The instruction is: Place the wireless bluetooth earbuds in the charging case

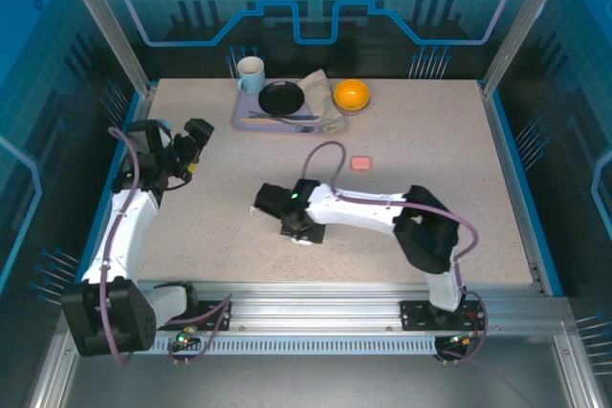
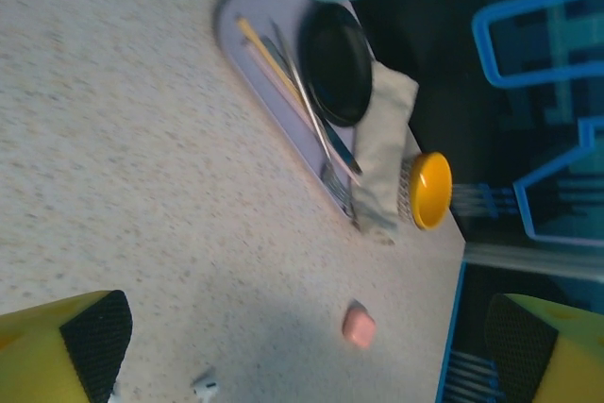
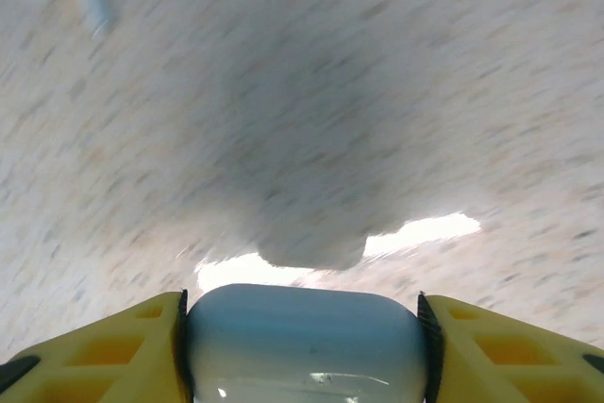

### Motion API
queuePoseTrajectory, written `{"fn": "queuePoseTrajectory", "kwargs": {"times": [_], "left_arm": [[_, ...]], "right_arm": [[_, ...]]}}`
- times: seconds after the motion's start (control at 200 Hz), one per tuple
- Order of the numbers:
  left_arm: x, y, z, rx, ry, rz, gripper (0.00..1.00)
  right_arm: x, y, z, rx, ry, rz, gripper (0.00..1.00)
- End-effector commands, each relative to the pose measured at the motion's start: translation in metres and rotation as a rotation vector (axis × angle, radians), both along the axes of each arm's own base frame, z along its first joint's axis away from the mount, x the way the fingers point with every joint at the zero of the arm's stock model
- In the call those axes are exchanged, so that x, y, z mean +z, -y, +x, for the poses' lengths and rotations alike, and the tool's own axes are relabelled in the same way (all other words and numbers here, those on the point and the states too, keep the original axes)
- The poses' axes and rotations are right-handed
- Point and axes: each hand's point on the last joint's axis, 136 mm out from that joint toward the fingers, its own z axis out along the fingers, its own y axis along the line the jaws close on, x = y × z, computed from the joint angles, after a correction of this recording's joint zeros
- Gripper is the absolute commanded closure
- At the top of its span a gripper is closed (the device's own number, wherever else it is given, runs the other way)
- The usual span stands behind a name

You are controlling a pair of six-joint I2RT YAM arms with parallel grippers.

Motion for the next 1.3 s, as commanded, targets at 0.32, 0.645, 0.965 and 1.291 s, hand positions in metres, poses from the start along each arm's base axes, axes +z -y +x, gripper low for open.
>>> {"fn": "queuePoseTrajectory", "kwargs": {"times": [0.32,0.645,0.965,1.291], "left_arm": [[-0.025,0.116,-0.029,-0.243,-0.001,0.000,0.01],[-0.041,0.185,-0.037,-0.446,-0.001,0.032,0.01],[-0.065,0.208,-0.049,-0.497,-0.023,-0.043,0.01],[-0.088,0.212,-0.043,-0.423,-0.095,-0.041,0.01]], "right_arm": [[-0.013,0.129,0.016,-0.509,0.031,0.099,0.52],[0.020,0.132,0.043,-0.248,0.109,0.051,0.37],[0.032,0.152,0.040,0.135,0.104,0.043,0.23],[0.003,0.140,0.026,0.192,-0.007,0.165,0.25]]}}
